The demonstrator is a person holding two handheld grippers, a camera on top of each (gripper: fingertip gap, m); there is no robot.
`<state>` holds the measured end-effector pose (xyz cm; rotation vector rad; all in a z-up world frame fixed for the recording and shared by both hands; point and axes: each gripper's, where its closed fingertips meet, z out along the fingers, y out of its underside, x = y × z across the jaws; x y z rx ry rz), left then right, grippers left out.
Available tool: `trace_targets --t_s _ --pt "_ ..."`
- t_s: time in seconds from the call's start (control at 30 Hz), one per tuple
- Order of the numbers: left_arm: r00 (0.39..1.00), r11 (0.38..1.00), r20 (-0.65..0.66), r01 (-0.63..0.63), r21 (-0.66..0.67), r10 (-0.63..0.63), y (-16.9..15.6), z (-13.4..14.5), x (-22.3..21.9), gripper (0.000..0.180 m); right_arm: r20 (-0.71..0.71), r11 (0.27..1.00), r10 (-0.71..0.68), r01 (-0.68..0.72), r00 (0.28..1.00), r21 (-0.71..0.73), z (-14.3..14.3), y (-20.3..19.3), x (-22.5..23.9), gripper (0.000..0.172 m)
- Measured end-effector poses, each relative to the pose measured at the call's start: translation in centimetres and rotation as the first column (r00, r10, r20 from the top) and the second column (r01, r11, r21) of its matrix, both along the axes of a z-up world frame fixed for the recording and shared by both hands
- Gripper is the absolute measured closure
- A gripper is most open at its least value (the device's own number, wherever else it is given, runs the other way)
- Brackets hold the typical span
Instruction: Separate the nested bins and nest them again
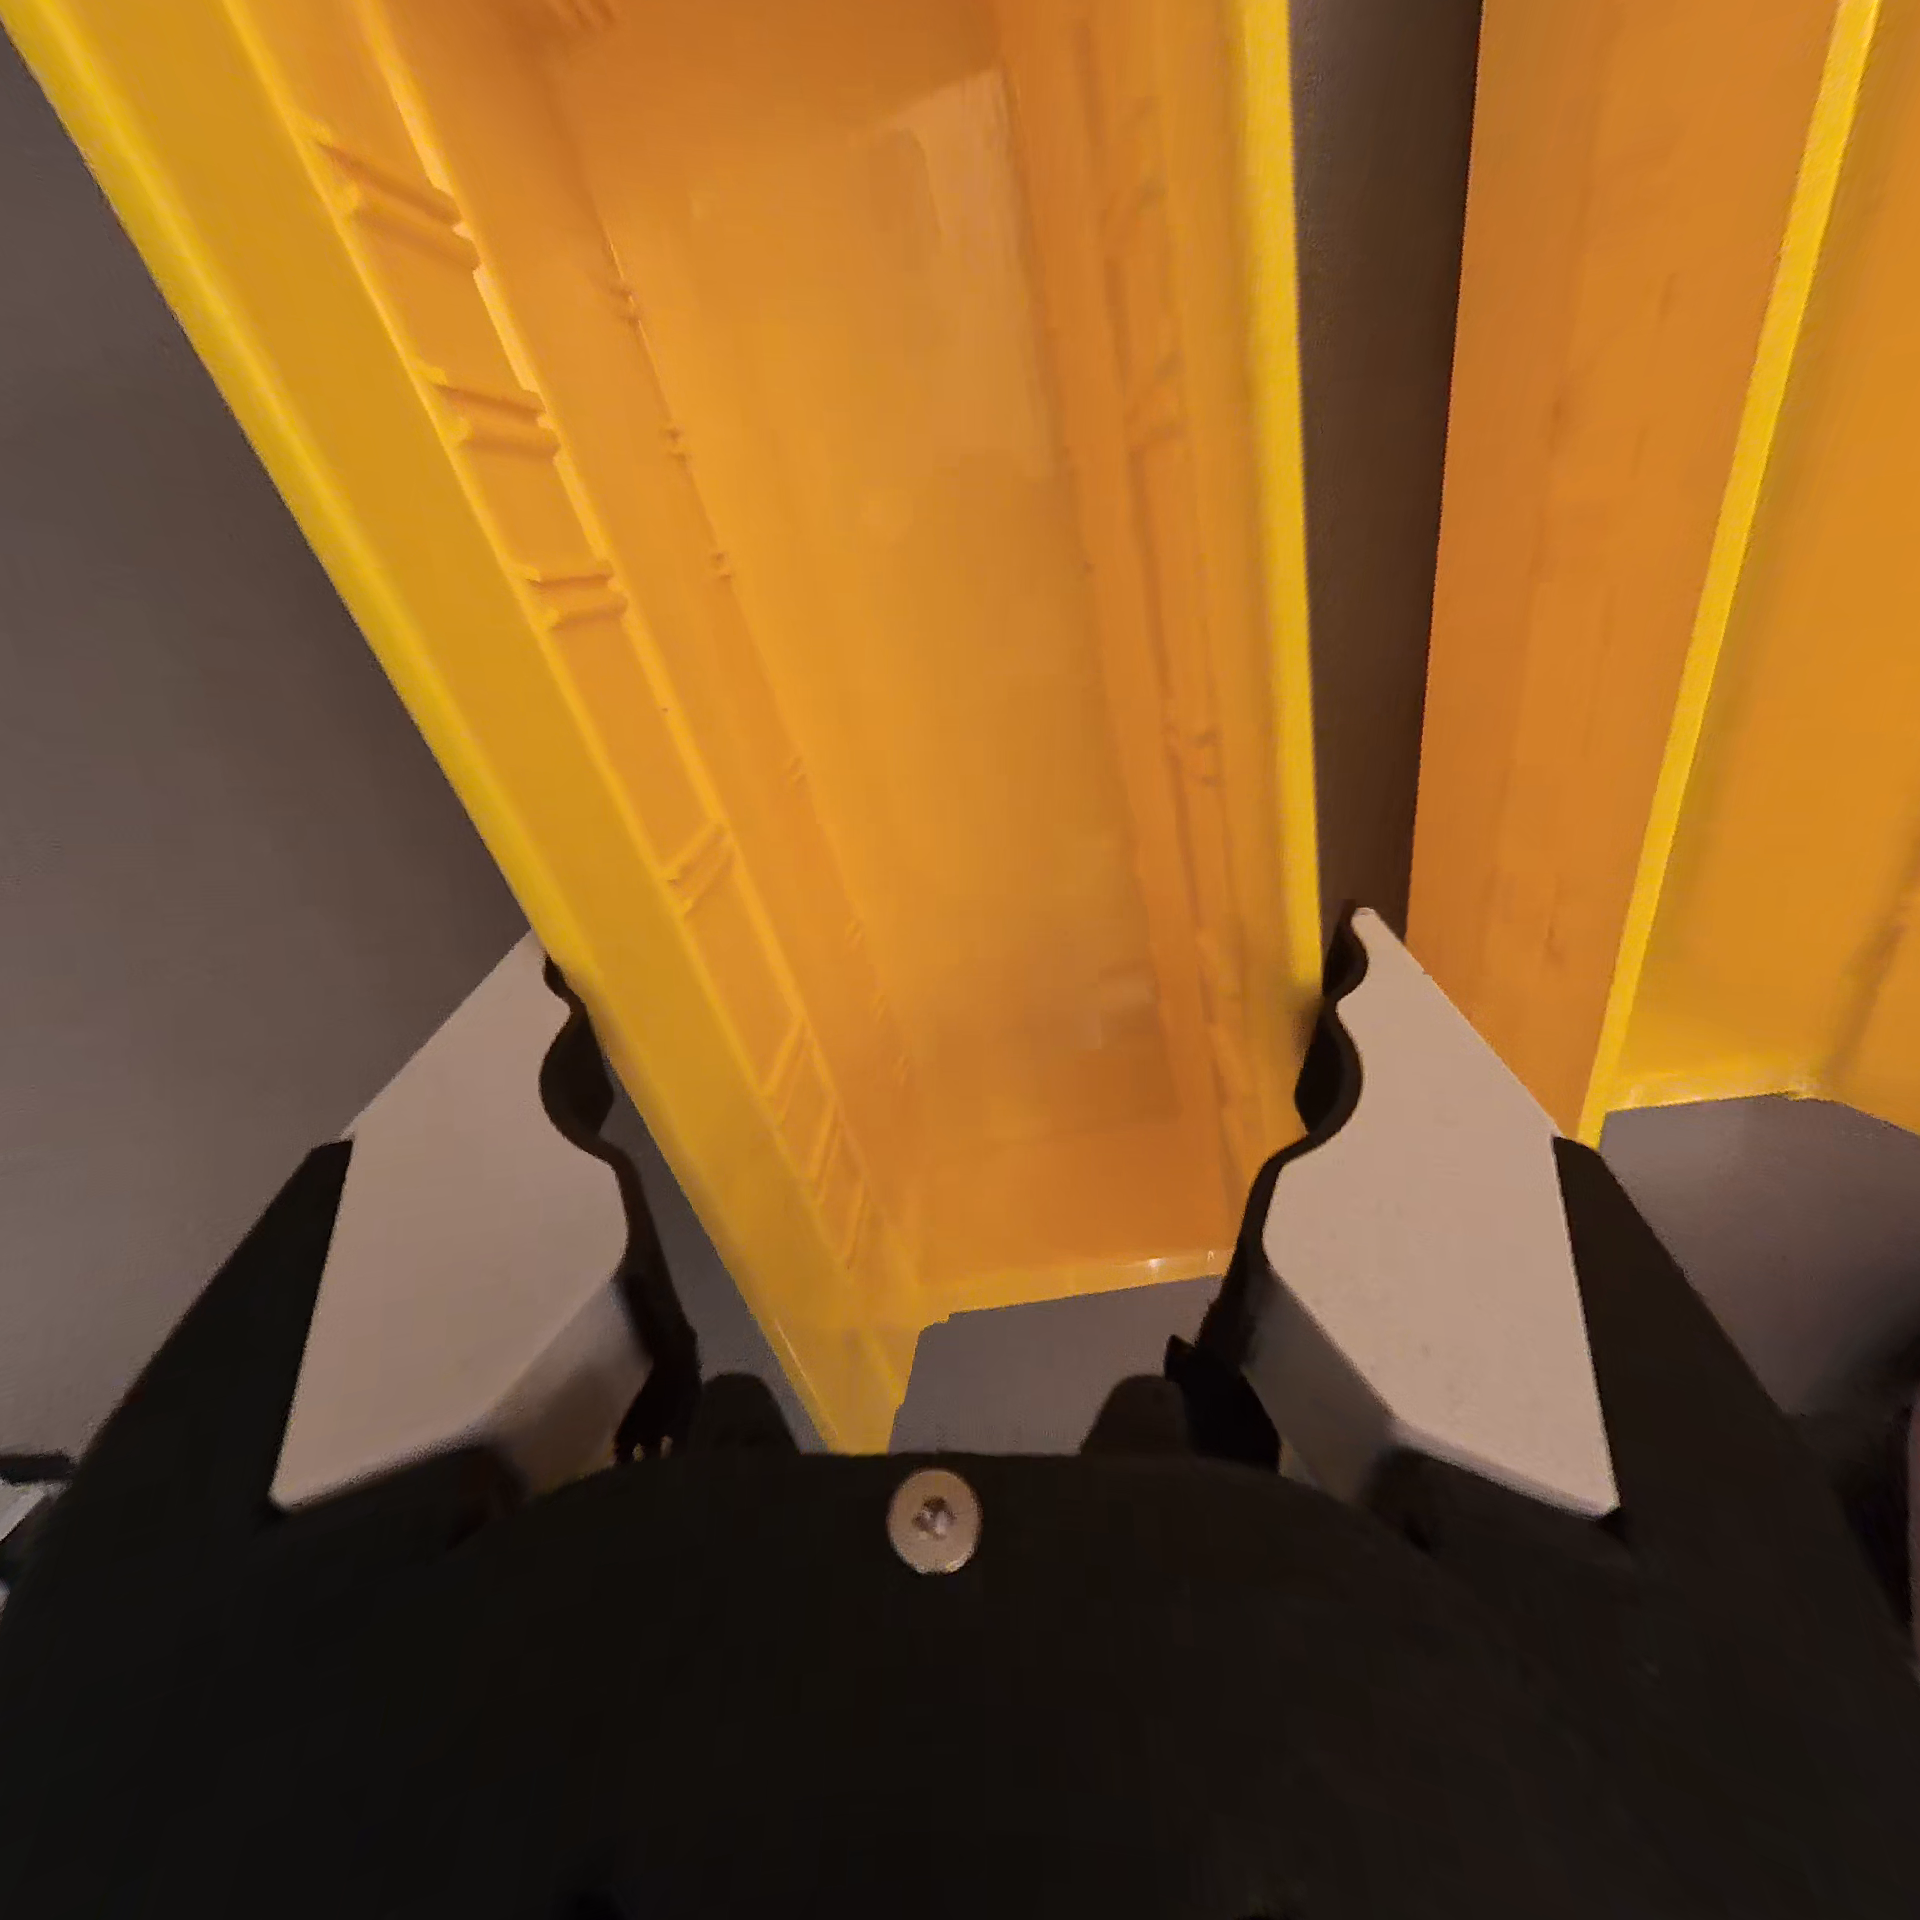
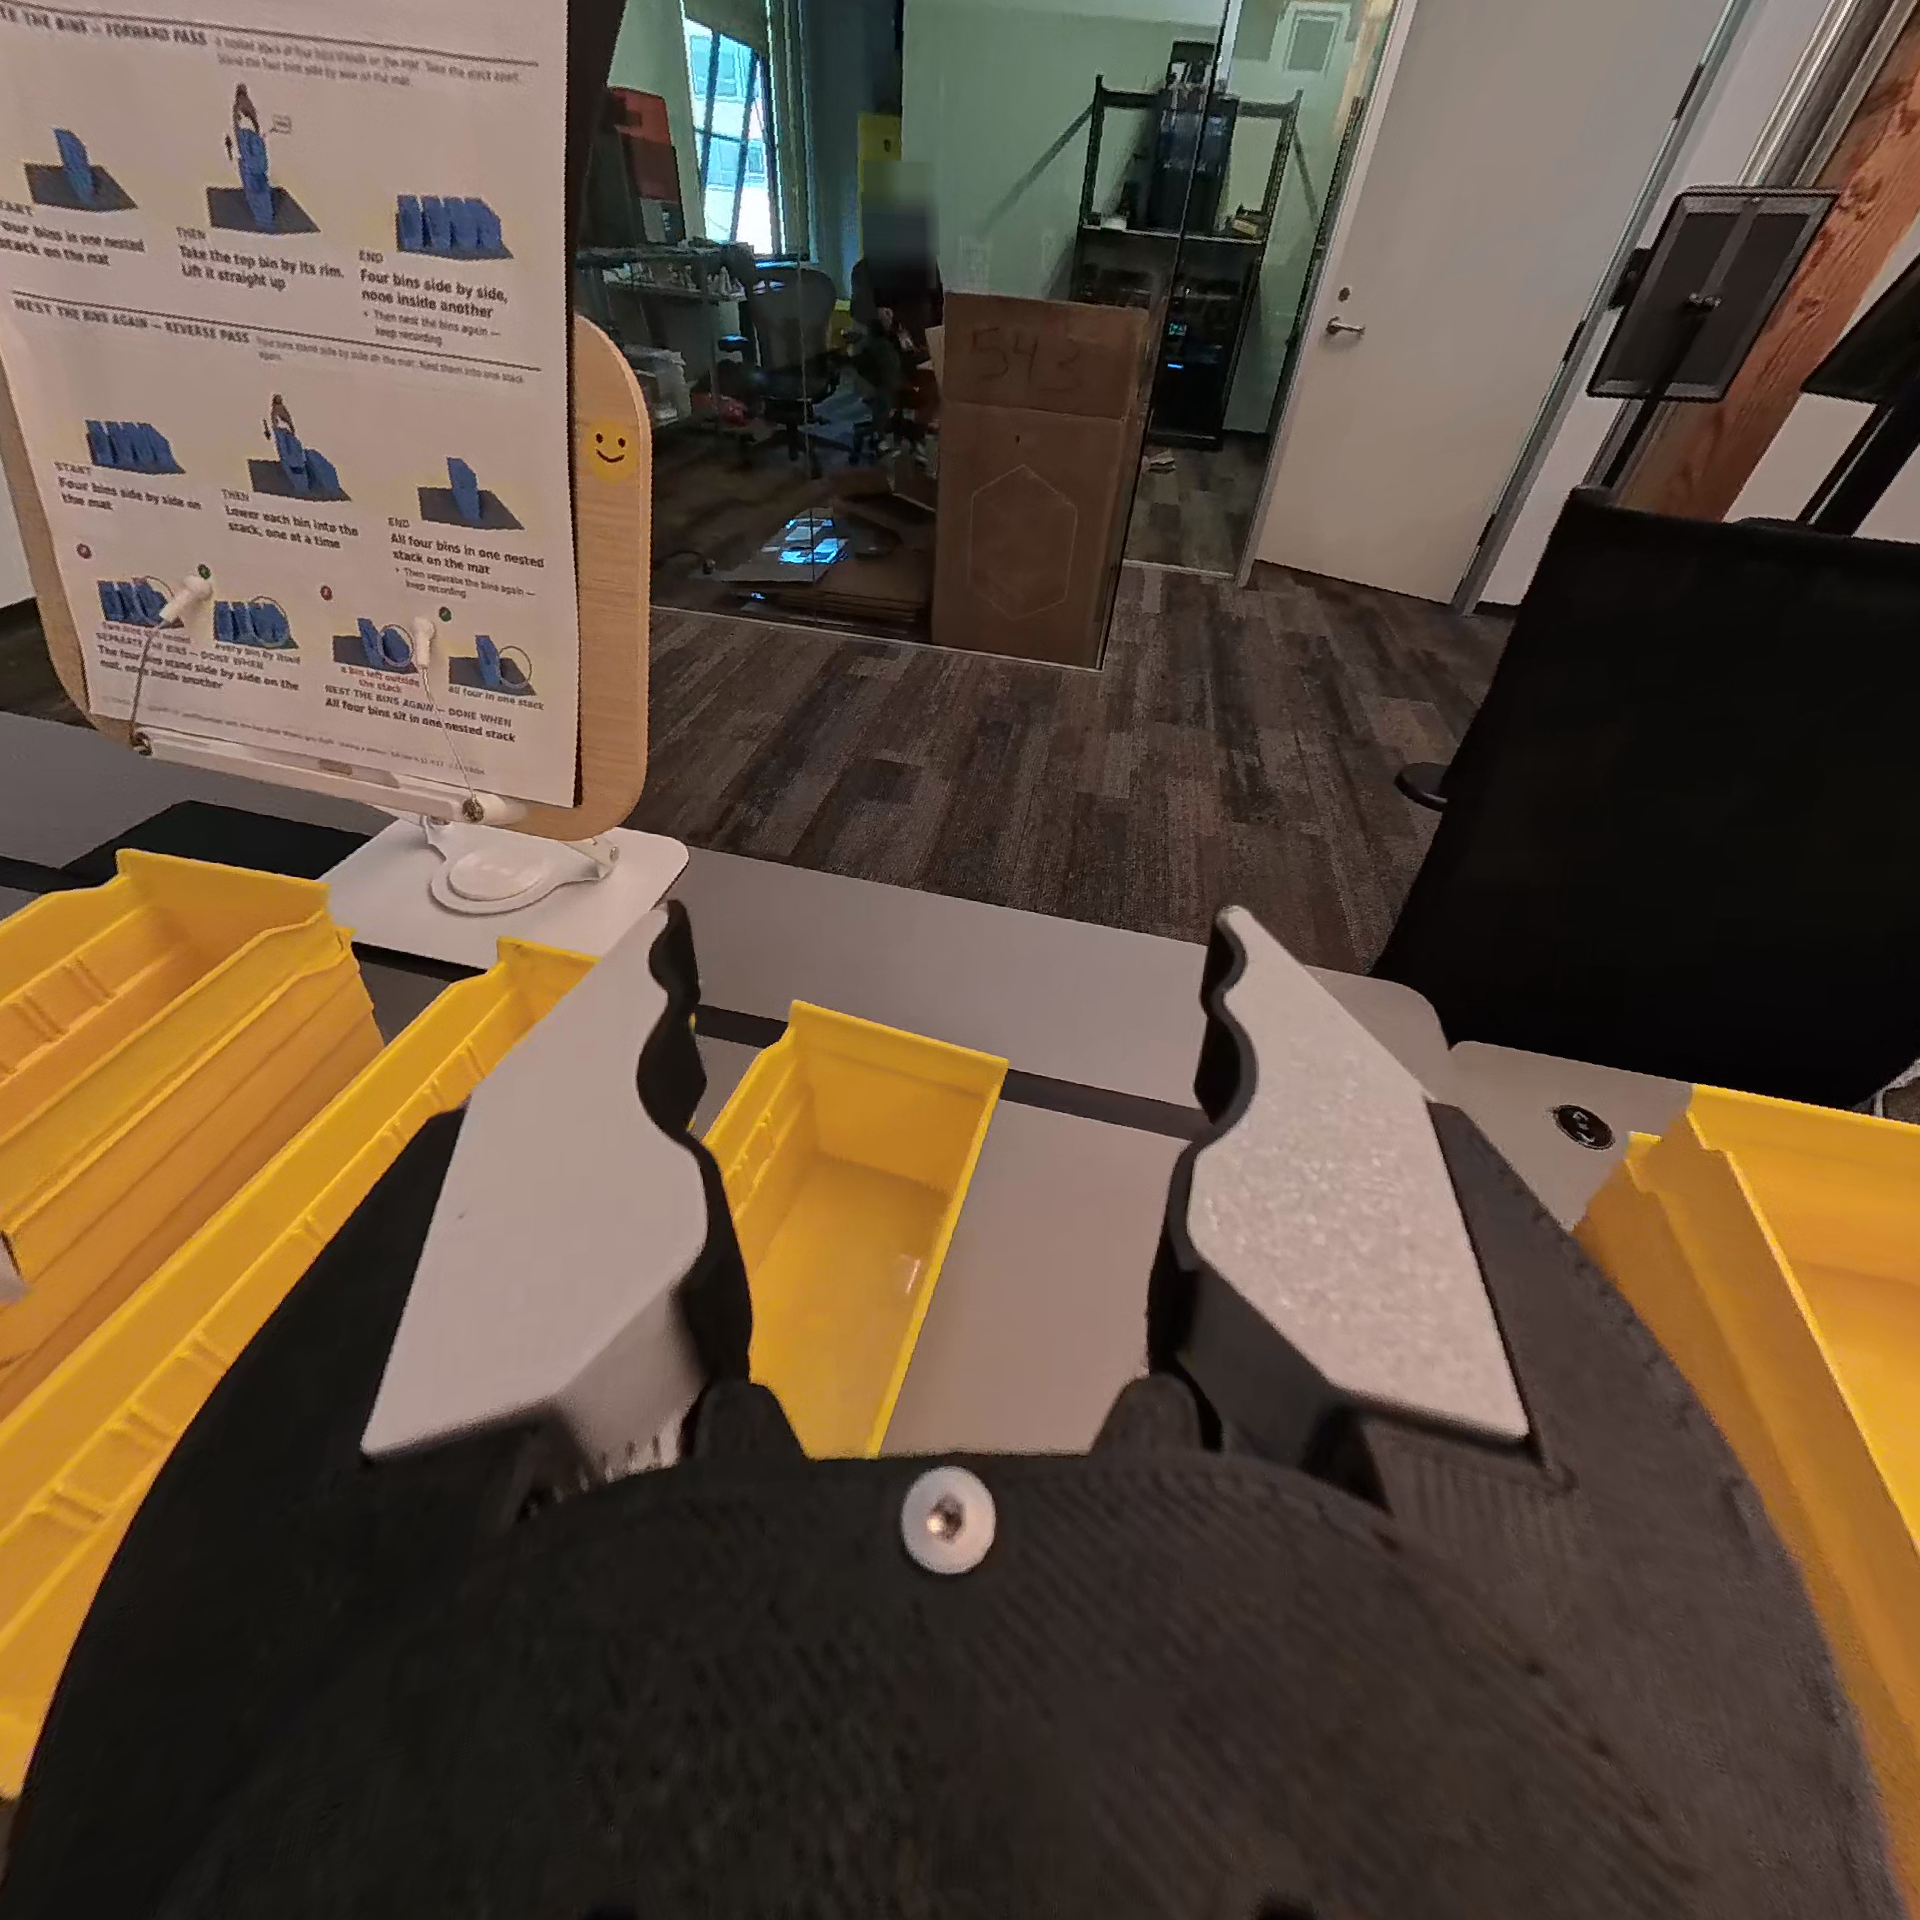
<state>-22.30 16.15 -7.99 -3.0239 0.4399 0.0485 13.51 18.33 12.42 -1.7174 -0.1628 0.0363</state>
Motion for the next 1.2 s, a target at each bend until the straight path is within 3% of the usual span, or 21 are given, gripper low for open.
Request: trace_targets --t_s 0.4,1.2 --pt "0.998 0.993 -0.070 -0.009 -0.119 0.001 -0.6 0.6 -0.5 0.055 -0.031 0.999 0.039 -0.040 0.999 -0.023 -0.3 -0.1 -0.4 0.075" --pt "0.997 0.995 -0.076 0.002 -0.097 -0.009 -0.2 2.8 -0.9 0.057 -0.054 0.996 0.070 -0.072 0.996 -0.048 -0.9 0.2 -1.1 0.075"
